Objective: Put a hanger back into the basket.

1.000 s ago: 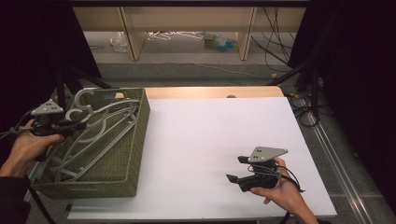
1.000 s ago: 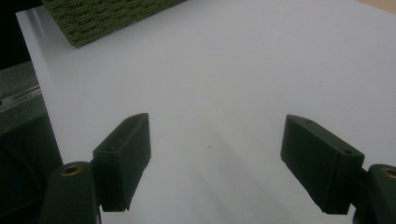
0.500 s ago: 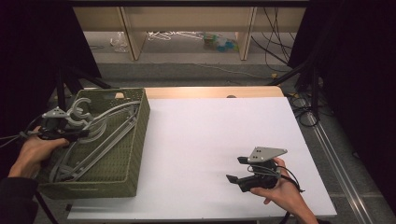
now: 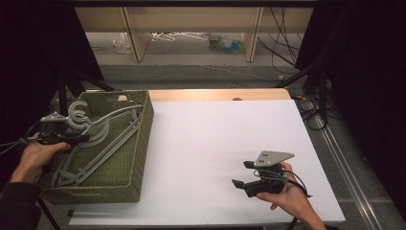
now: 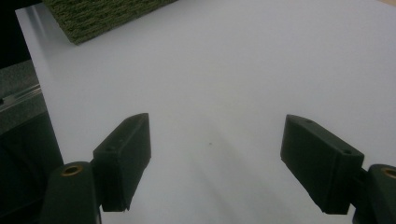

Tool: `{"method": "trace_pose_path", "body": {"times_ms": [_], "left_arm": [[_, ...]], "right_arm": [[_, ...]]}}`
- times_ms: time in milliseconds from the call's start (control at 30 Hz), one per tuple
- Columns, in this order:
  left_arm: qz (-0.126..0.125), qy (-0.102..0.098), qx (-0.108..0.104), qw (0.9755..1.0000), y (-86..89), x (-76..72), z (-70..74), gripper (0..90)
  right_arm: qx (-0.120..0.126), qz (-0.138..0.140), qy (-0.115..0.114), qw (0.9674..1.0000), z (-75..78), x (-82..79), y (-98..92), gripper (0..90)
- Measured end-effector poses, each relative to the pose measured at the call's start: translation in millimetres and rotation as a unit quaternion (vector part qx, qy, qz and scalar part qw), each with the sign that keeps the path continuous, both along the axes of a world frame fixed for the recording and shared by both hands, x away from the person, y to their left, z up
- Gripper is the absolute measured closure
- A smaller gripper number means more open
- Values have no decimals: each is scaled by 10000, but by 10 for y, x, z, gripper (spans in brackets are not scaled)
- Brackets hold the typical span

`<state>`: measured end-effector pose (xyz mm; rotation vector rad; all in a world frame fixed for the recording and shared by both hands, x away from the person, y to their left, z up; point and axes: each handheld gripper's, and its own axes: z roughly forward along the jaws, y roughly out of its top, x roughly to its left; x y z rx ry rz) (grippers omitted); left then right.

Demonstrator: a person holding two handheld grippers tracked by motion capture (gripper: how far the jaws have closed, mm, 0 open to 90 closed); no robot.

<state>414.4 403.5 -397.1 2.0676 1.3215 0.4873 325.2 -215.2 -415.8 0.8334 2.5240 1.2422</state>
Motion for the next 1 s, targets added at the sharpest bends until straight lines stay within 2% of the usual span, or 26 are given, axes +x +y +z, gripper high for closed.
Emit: {"method": "trace_pose_path", "body": {"times_ms": [267, 367, 467, 567, 633, 733, 800, 1000], "left_arm": [[252, 95, 108, 9996, 3, 17, -29, 676], [330, 78, 97, 9994, -8, 21, -37, 673], [521, 58, 210, 9984, -7, 21, -37, 663], [578, 19, 243, 9980, -7, 17, -31, 637], [650, -24, 324, 9974, -8, 3, -6, 601], [724, -135, 333, 9967, -6, -24, 39, 577], [755, -207, 287, 9965, -5, -40, 73, 522], [714, -491, 147, 9961, -56, -148, 170, 438]], "right_arm": [[6, -8, 23, 10000, 0, 0, -2, 253], [12, -7, 39, 10000, -1, -1, -3, 254], [10, -9, 48, 10000, 0, 0, -4, 254], [14, -14, 49, 10000, -1, 2, -6, 254], [12, -13, 49, 10000, -3, 2, -7, 254], [30, -36, 53, 10000, -1, 2, -6, 254], [13, -18, 39, 10000, -6, 7, -8, 254], [47, -45, 0, 10000, -7, 15, -9, 251]]}}
